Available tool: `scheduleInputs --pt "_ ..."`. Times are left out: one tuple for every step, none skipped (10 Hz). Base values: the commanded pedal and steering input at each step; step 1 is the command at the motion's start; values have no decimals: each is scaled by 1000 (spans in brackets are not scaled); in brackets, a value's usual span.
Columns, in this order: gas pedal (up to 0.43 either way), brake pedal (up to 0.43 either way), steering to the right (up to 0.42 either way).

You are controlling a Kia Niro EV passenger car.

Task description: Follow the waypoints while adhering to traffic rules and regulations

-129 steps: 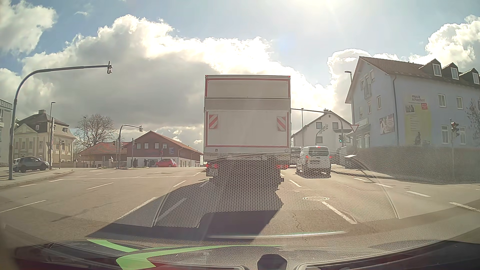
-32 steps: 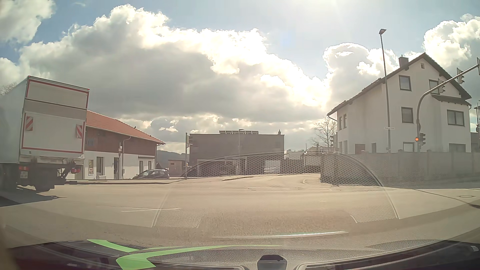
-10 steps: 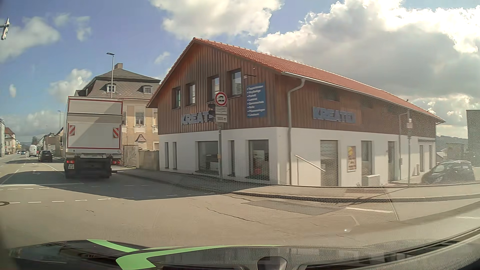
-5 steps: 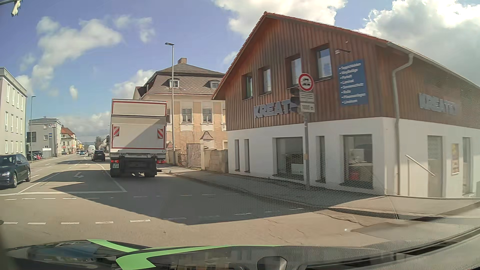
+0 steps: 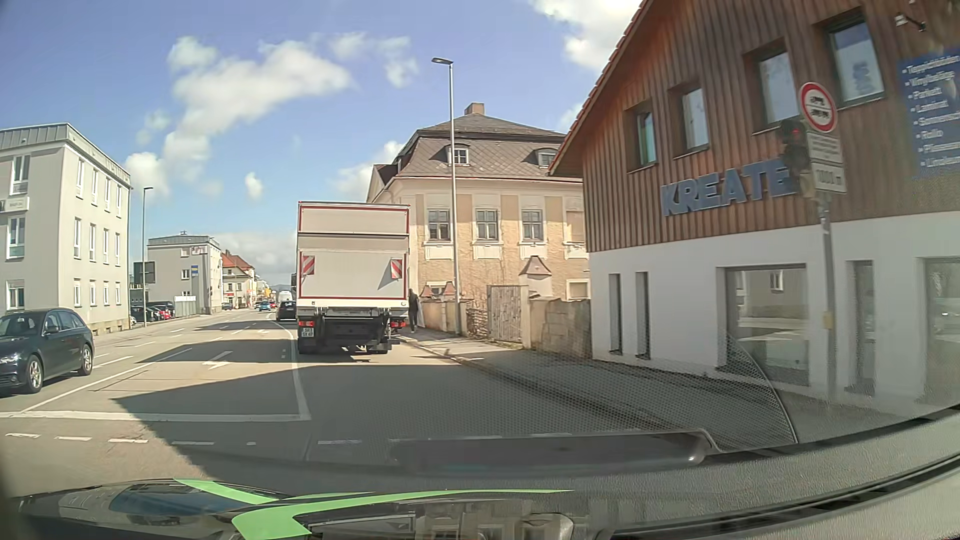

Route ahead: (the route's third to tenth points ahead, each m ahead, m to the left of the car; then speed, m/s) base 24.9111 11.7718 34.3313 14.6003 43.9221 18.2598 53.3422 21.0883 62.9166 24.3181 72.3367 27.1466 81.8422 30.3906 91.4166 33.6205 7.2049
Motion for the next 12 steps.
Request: scheduleInputs --pt "268 0 -186" --pt "268 0 -174" --pt "268 0 -158" --pt "248 0 -142" --pt "209 0 -132" --pt "177 0 -125" --pt "177 0 -116" --pt "169 0 -101" --pt "150 0 -88" --pt "118 0 -76" --pt "98 0 -63" --pt "98 0 -58"
